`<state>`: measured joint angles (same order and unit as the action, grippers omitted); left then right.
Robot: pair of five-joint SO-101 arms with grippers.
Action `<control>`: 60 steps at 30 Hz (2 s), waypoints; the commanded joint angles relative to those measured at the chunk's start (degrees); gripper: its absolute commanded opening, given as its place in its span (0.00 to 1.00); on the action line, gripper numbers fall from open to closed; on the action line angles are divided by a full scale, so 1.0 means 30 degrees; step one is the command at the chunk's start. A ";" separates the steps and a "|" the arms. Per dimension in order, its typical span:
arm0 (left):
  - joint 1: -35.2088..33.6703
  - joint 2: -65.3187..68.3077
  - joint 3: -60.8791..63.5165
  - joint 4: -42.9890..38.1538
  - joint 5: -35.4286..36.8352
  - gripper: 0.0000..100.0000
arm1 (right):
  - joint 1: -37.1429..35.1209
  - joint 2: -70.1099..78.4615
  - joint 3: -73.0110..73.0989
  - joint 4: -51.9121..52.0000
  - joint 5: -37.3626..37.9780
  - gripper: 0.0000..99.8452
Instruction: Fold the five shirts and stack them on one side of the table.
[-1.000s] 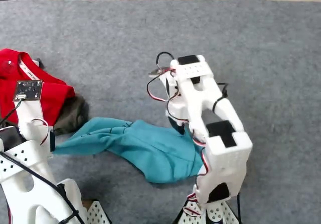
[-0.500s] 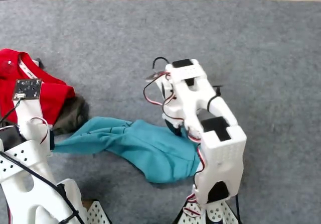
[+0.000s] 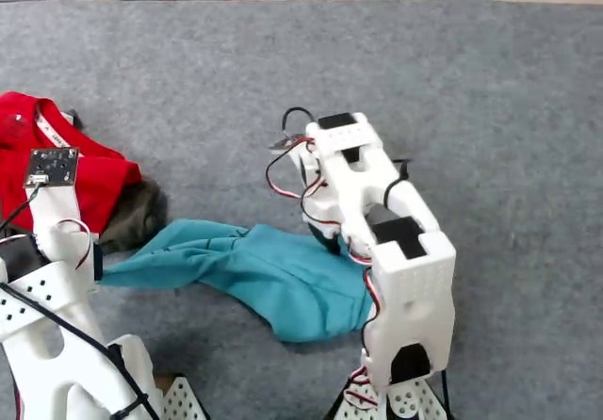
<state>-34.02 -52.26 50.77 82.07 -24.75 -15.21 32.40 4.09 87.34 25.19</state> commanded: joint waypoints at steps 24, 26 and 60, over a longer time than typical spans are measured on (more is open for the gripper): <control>0.3414 -0.0088 -0.9158 0.0234 0.6974 0.03 | 0.5011 -1.8769 -0.4938 0.0674 -0.1289 0.01; 0.3941 -0.0088 -1.0623 0.0703 0.6974 0.03 | 0.5861 -2.0498 -0.6256 0.0527 -0.1289 0.01; 0.5817 -0.2344 -2.2315 0.4454 0.8029 0.03 | 1.0256 -2.2081 -1.8447 -0.7326 0.4220 0.01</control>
<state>-16.97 -59.47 -24.04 100.09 -0.40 14.86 -36.70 -57.10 66.51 36.88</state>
